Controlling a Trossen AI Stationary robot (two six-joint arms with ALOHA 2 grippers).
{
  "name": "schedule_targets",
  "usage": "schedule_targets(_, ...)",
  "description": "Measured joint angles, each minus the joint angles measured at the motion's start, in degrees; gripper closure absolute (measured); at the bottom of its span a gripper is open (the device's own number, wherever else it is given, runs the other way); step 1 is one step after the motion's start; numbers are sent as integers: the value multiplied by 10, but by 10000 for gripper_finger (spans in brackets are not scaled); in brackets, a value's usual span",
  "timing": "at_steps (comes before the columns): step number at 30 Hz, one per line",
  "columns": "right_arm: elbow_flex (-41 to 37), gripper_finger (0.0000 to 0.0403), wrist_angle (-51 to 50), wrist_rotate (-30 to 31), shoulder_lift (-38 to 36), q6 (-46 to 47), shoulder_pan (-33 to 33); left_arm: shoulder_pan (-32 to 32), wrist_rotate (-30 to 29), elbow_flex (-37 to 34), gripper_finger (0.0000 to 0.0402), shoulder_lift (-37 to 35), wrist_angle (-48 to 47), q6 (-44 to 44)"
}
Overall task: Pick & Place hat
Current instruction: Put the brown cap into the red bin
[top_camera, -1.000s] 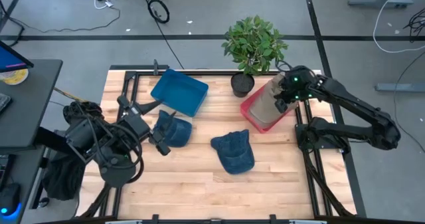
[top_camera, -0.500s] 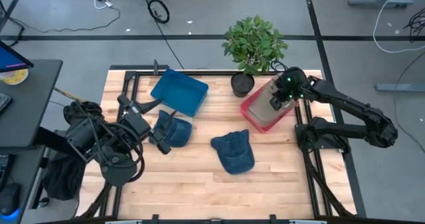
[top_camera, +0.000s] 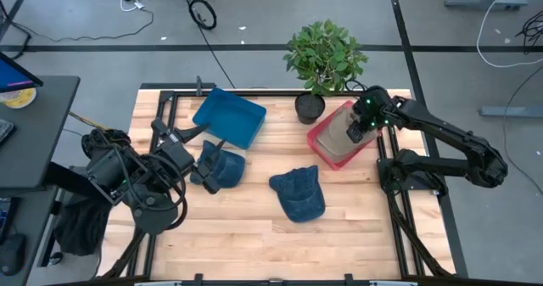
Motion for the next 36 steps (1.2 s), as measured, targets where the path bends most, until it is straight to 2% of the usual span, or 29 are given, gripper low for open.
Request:
schedule_targets(6, 40, 145, -32, 78, 0, -3, 0, 0, 0, 0, 191, 0, 0, 0)
schedule_targets(8, 61, 125, -38, 96, 0, -3, 0, 0, 0, 0, 191, 0, 0, 0)
schedule_targets(11, 90, 110, -39, 89, 0, 5, 0, 0, 0, 0, 191, 0, 0, 0)
schedule_targets(17, 101, 114, -72, 13, 0, 65, 0, 0, 0, 0, 191, 0, 0, 0)
schedule_targets(22, 101, 125, -136, 62, -2, 105, 0, 0, 0, 0, 191, 0, 0, -2)
schedule_targets(27, 101, 140, -139, 123, -15, 125, 0, 0, 3, 0, 191, 0, 0, -1)
schedule_targets(36, 175, 182, -106, 138, -46, 151, 0, 0, 22, 0, 191, 1, 0, -1)
